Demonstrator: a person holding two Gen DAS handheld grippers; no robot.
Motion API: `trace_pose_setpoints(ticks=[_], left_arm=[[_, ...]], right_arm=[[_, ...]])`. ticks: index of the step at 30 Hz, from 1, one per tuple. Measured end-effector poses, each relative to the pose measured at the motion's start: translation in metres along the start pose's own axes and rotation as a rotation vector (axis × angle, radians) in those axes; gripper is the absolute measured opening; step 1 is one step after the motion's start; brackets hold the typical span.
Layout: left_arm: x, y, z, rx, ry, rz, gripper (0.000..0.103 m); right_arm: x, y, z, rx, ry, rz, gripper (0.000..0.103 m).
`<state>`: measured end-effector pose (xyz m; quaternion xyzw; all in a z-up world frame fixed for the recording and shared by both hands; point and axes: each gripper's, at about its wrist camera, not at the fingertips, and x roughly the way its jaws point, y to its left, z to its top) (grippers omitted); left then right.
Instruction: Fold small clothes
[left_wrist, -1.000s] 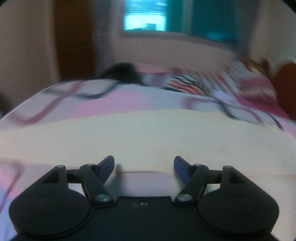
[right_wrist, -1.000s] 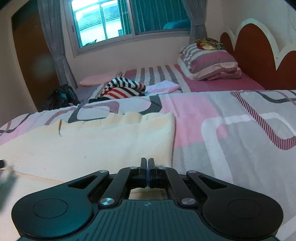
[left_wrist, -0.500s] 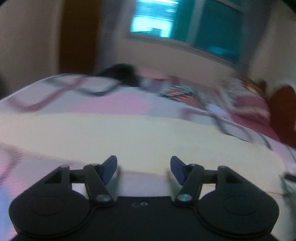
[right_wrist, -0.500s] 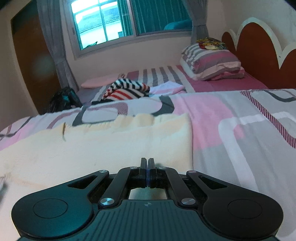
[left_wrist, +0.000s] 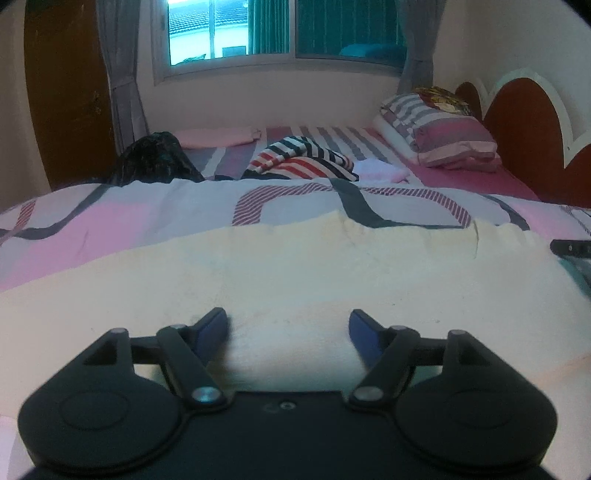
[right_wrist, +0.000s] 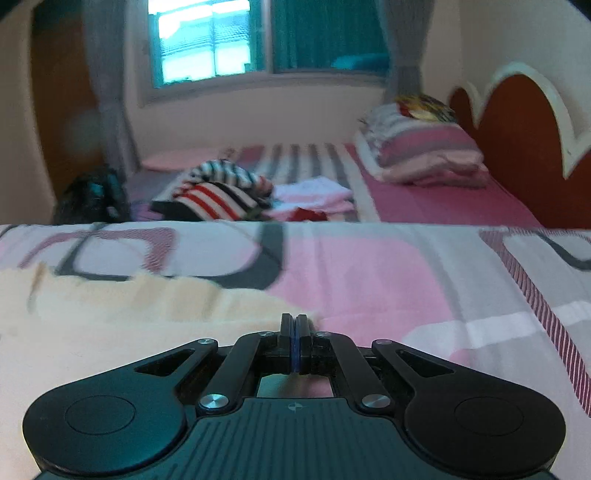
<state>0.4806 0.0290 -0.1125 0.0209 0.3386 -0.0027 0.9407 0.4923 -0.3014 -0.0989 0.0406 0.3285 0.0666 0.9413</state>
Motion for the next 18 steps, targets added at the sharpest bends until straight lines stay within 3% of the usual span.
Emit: trace_pose_setpoints(ticks=[4,8,10,14,18], left_arm=[[-0.005,0.006,0.004,-0.002,0.007,-0.004,0.074],[-0.021,-0.001,0.011,0.036,-0.004,0.037,0.07],[-0.037,-0.007,0.01,0.073,-0.059,0.027,0.077],[-0.031,-0.01,-0.007,0.066,0.025,-0.004,0.075],[-0.027,-0.007,-0.013,0.057,0.006,-0.011,0.083]], right_arm=[[0.006,-0.012,0.008,0.065,0.04,-0.011,0.0],[-0.022,-0.004,0.005,0.014,0.026,-0.002,0.0],[-0.04,0.0,-0.005,0.029,0.018,0.047,0.0],[-0.062,0.014,-0.036,0.045,0.087,0.055,0.0],[-0.089,0.03,-0.063,0.016,0.044,0.007,0.0]])
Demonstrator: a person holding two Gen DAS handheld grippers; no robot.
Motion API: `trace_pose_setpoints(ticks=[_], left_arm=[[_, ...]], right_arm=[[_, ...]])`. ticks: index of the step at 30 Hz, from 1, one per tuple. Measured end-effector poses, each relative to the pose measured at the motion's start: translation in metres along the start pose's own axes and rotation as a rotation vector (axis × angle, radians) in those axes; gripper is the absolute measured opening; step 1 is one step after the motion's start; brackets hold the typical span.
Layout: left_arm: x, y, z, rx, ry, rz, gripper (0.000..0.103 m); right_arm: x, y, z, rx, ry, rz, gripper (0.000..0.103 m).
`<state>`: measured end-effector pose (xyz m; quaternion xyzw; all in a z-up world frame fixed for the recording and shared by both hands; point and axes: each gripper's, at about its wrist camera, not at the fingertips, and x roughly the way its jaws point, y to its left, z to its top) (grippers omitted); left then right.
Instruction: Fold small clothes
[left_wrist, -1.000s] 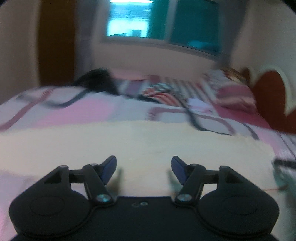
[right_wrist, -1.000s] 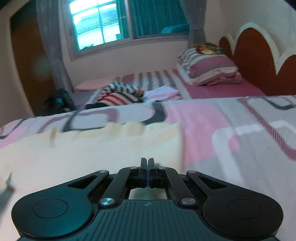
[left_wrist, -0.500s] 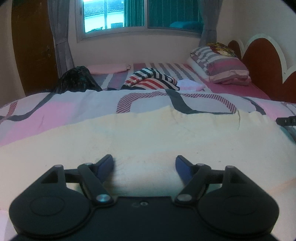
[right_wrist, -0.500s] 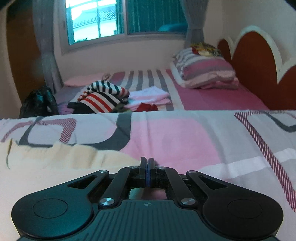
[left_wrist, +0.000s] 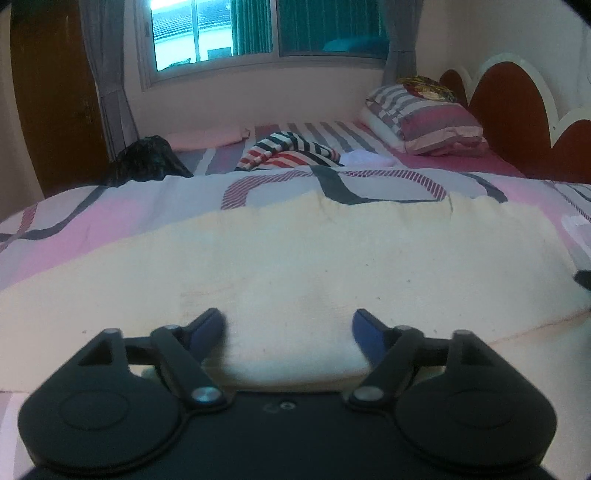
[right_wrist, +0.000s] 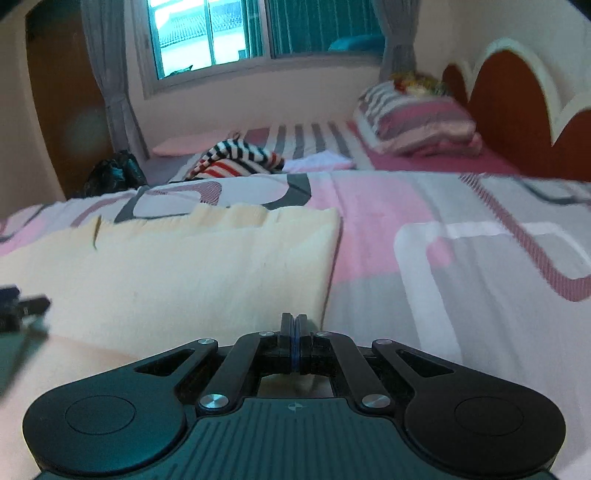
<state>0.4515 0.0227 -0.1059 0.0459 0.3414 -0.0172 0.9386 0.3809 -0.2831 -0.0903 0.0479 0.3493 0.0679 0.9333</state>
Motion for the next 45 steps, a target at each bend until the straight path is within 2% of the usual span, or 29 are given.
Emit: trace_pose_setpoints(ticks=[1,3,6,9,12,14,16,18,23,27,32,34,35,37,40,42,45], left_arm=[[0.002,0.003,0.001,-0.01,-0.001,-0.006,0.085],[-0.006,0.014,0.004,-0.032,-0.004,-0.029,0.08],[-0.033,0.046,-0.005,-0.077,-0.037,0.018,0.077],[-0.065,0.11,-0.027,-0.246,-0.028,0.086,0.074],[-0.097,0.182,-0.053,-0.45,-0.035,0.186,0.06],[-0.11,0.231,-0.07,-0.598,-0.045,0.244,0.059],[-0.118,0.271,-0.085,-0.745,-0.058,0.26,0.057],[-0.126,0.301,-0.1,-0.87,-0.102,0.245,0.057],[-0.128,0.34,-0.112,-1.01,-0.15,0.194,0.06],[-0.122,0.344,-0.105,-1.0,-0.152,0.206,0.059],[-0.112,0.356,-0.097,-0.968,-0.154,0.171,0.023],[-0.108,0.351,-0.088,-0.928,-0.155,0.164,0.004],[-0.11,0.344,-0.082,-0.898,-0.175,0.159,0.002],[-0.115,0.321,-0.065,-0.812,-0.225,0.125,0.002],[-0.112,0.26,-0.025,-0.611,-0.255,0.04,0.002],[-0.104,0.216,-0.001,-0.515,-0.254,-0.029,0.002],[-0.087,0.154,0.021,-0.421,-0.231,-0.118,0.002]], right_arm=[[-0.001,0.004,-0.002,-0.002,-0.013,-0.017,0.0],[-0.003,0.005,0.004,0.066,-0.017,-0.037,0.0],[-0.016,0.011,0.011,0.128,-0.039,-0.02,0.0],[-0.025,0.025,0.013,0.102,-0.023,0.011,0.0],[-0.025,0.038,0.011,0.085,-0.006,0.03,0.0],[-0.02,0.047,0.009,0.089,0.007,0.038,0.0],[-0.015,0.054,0.008,0.09,0.015,0.048,0.0],[-0.011,0.058,0.009,0.113,0.016,0.053,0.0],[0.0,0.068,0.015,0.133,0.04,0.073,0.0],[0.0,0.073,0.018,0.114,0.042,0.085,0.0],[-0.001,0.066,0.022,0.131,0.041,0.08,0.0],[-0.002,0.065,0.022,0.129,0.038,0.086,0.0],[-0.002,0.064,0.022,0.129,0.035,0.088,0.0],[-0.002,0.063,0.023,0.138,0.029,0.092,0.0],[-0.002,0.063,0.021,0.157,0.025,0.1,0.0],[-0.004,0.061,0.02,0.159,0.024,0.103,0.0],[-0.009,0.054,0.019,0.167,0.018,0.103,0.0]])
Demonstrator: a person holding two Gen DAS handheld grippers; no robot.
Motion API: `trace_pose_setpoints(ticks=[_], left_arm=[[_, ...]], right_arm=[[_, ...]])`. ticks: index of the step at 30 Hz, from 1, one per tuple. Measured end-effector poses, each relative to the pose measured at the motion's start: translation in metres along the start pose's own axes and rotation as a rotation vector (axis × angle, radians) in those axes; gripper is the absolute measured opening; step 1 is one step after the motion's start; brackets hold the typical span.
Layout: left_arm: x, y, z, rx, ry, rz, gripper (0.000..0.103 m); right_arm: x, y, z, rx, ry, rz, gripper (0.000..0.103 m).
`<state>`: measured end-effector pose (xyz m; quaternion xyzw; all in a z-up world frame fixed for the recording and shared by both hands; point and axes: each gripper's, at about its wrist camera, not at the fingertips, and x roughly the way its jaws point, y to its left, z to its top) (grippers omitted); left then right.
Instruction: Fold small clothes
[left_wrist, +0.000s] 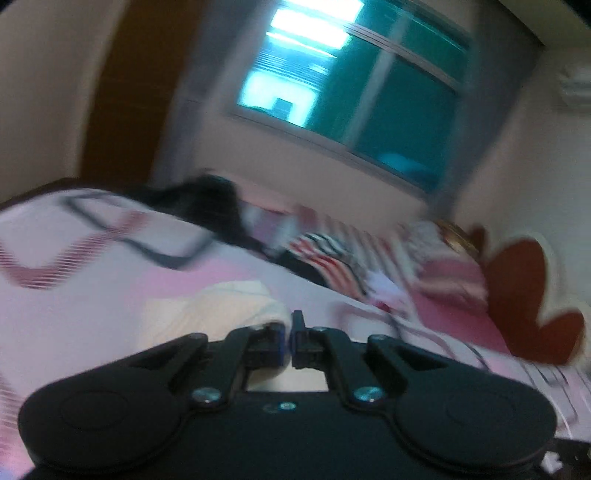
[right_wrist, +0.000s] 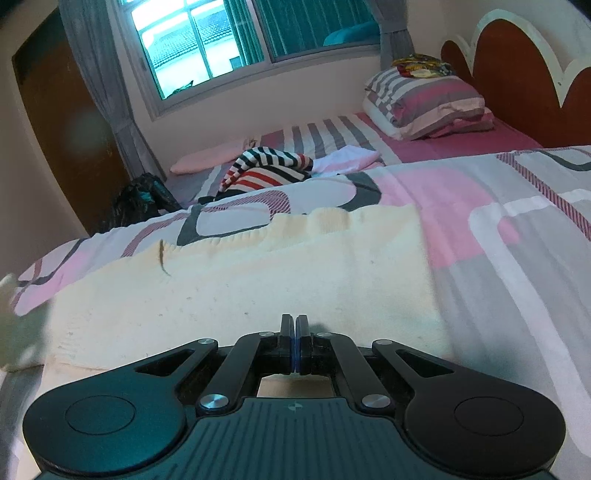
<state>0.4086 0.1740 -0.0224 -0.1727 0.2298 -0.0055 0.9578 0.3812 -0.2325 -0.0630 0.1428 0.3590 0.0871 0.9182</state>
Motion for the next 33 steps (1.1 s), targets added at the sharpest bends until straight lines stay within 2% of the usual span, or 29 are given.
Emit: trace_pose_setpoints(ticks=[5,9,13,18,20,21,23,24,25,29,33], left_arm=[[0.033,-0.074,-0.029,0.079,0.064,-0.083,0.002],[0.051,-0.121,-0.052,0.176,0.104,-0.105,0.002],[0.065,-0.149,-0.075,0.266,0.146,-0.105,0.002],[0.087,-0.167,-0.101,0.335,0.253,-0.08,0.005],[0.093,-0.178,-0.114,0.4,0.284,-0.058,0.024],[0.088,-0.183,-0.118,0.435,0.27,-0.055,0.029],[0.08,-0.194,-0.125,0.496,0.253,-0.076,0.061],[0.077,-0.199,-0.129,0.516,0.243,-0.106,0.066],[0.074,-0.204,-0.132,0.536,0.231,-0.127,0.07],[0.067,-0.217,-0.141,0.61,0.192,-0.168,0.073],[0.065,-0.218,-0.143,0.599,0.222,-0.206,0.075]], right_arm=[[-0.009,-0.013,0.006,0.02,-0.016,-0.006,0.0],[-0.02,-0.025,0.012,0.042,-0.04,0.001,0.0],[-0.032,-0.037,0.012,0.063,-0.045,0.007,0.0],[-0.041,-0.048,0.01,0.088,-0.033,0.035,0.0],[-0.041,-0.047,0.008,0.084,-0.024,0.027,0.0],[-0.04,-0.046,0.008,0.076,-0.023,0.016,0.0],[-0.039,-0.045,0.007,0.069,-0.028,0.007,0.0],[-0.039,-0.043,0.007,0.071,-0.029,0.004,0.0],[-0.038,-0.043,0.007,0.073,-0.032,0.002,0.0],[-0.038,-0.042,0.009,0.084,-0.035,0.022,0.0],[-0.036,-0.041,0.008,0.065,-0.011,0.024,0.0]])
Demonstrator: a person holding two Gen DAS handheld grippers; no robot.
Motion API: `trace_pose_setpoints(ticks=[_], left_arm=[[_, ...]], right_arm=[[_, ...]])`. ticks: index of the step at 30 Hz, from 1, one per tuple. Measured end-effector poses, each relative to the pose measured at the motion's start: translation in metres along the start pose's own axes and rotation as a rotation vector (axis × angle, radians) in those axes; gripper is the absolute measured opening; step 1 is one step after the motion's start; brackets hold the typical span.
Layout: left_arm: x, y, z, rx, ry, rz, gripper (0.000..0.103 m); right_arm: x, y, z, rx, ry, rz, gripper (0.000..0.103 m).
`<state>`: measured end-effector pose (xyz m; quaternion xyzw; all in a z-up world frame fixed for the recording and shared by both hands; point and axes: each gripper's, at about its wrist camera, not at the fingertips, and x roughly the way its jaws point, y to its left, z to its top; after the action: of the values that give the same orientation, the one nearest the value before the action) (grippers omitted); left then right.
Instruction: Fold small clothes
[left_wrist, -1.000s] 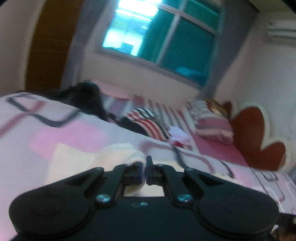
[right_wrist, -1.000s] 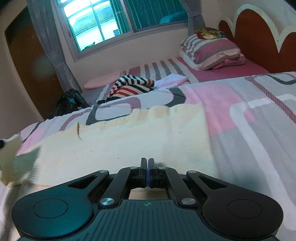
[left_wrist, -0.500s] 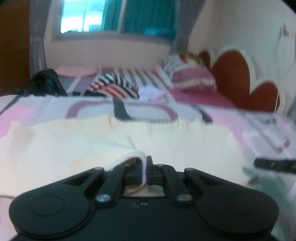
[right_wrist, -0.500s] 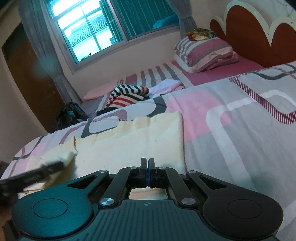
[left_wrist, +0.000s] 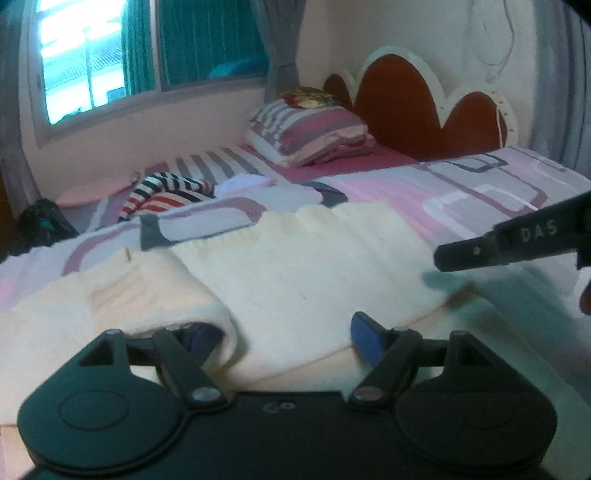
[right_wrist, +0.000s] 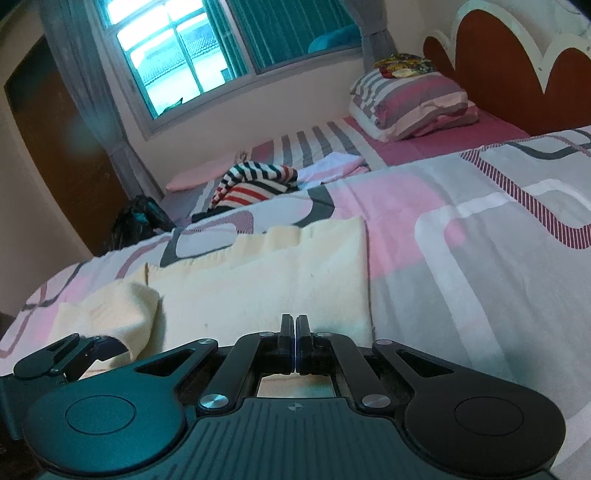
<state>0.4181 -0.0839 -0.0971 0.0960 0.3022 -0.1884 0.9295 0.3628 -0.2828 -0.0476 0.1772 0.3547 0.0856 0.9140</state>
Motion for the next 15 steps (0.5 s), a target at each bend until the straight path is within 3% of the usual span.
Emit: trace_pose_setpoints(ticks=[2,7,15], left_arm=[[0.0,0.002,-0.002,0.0,0.006,-0.047,0.078],[-0.003,-0.001,-0.004,0.02,-0.03,-0.084,0.077],[-0.033,0.046,-0.019,-0.162,-0.023,0.151,0.074]], right_arm=[[0.002,0.0,0.001,-0.003,0.01,0.002,0.0],[0.004,0.003,0.003,-0.004,0.009,0.006,0.0],[0.008,0.007,-0.001,0.009,0.018,0.048,0.0]])
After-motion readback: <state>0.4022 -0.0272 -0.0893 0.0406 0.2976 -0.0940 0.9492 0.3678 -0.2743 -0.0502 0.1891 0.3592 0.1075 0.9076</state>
